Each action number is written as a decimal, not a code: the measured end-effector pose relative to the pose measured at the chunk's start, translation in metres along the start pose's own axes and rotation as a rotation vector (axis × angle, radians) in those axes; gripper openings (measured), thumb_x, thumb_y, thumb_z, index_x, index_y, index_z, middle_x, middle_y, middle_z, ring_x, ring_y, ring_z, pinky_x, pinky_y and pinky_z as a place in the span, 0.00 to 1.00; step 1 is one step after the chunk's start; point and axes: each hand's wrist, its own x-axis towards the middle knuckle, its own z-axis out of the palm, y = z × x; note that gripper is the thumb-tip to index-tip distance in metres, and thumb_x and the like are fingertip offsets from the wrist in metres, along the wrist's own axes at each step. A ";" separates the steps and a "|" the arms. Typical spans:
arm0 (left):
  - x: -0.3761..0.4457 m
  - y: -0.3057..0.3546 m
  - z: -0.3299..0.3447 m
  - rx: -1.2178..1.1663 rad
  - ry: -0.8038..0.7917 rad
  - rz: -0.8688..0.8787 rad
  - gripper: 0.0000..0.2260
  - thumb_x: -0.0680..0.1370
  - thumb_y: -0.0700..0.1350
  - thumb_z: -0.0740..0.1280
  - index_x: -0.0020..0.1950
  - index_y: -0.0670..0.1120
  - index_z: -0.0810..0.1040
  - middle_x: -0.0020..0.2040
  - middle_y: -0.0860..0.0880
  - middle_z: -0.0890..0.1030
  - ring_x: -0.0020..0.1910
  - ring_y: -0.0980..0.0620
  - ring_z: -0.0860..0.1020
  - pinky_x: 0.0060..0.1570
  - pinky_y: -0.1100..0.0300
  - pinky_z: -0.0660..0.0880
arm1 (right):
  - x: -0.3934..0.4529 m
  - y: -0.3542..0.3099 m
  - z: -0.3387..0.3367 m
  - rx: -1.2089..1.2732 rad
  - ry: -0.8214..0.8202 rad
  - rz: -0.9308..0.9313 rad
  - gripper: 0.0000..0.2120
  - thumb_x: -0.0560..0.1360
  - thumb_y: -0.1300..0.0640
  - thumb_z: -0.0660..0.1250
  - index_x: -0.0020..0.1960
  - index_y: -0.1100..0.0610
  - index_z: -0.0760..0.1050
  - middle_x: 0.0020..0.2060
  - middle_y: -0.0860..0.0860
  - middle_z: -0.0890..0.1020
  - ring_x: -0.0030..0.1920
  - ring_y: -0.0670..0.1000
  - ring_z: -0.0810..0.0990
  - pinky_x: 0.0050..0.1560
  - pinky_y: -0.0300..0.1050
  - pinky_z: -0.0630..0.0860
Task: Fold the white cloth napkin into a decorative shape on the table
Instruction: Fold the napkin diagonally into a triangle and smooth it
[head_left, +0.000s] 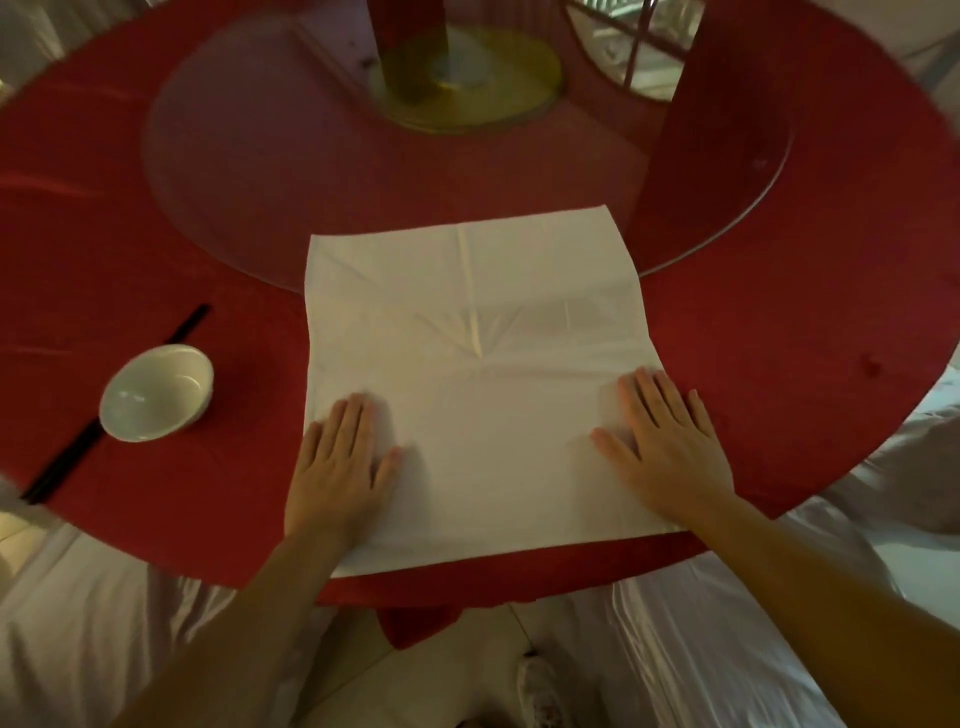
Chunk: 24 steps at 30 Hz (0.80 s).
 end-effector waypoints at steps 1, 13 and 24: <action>-0.001 0.001 -0.002 0.000 -0.007 0.002 0.34 0.76 0.63 0.37 0.77 0.45 0.42 0.78 0.48 0.44 0.75 0.53 0.40 0.73 0.53 0.38 | 0.000 -0.001 -0.002 0.002 -0.018 0.000 0.39 0.75 0.30 0.38 0.77 0.54 0.51 0.77 0.55 0.56 0.77 0.53 0.50 0.75 0.57 0.48; 0.101 0.043 -0.060 -0.070 0.152 0.060 0.27 0.79 0.58 0.37 0.75 0.46 0.44 0.76 0.50 0.43 0.75 0.51 0.37 0.73 0.50 0.38 | 0.097 -0.112 -0.057 0.186 0.110 -0.233 0.25 0.80 0.46 0.50 0.75 0.52 0.61 0.75 0.57 0.62 0.75 0.59 0.57 0.73 0.61 0.53; 0.193 0.023 -0.030 -0.003 0.106 -0.046 0.29 0.77 0.59 0.34 0.75 0.49 0.44 0.77 0.48 0.48 0.75 0.51 0.42 0.73 0.50 0.40 | 0.197 -0.150 -0.026 0.144 0.046 -0.284 0.30 0.79 0.39 0.45 0.73 0.56 0.65 0.72 0.55 0.67 0.74 0.57 0.61 0.73 0.59 0.49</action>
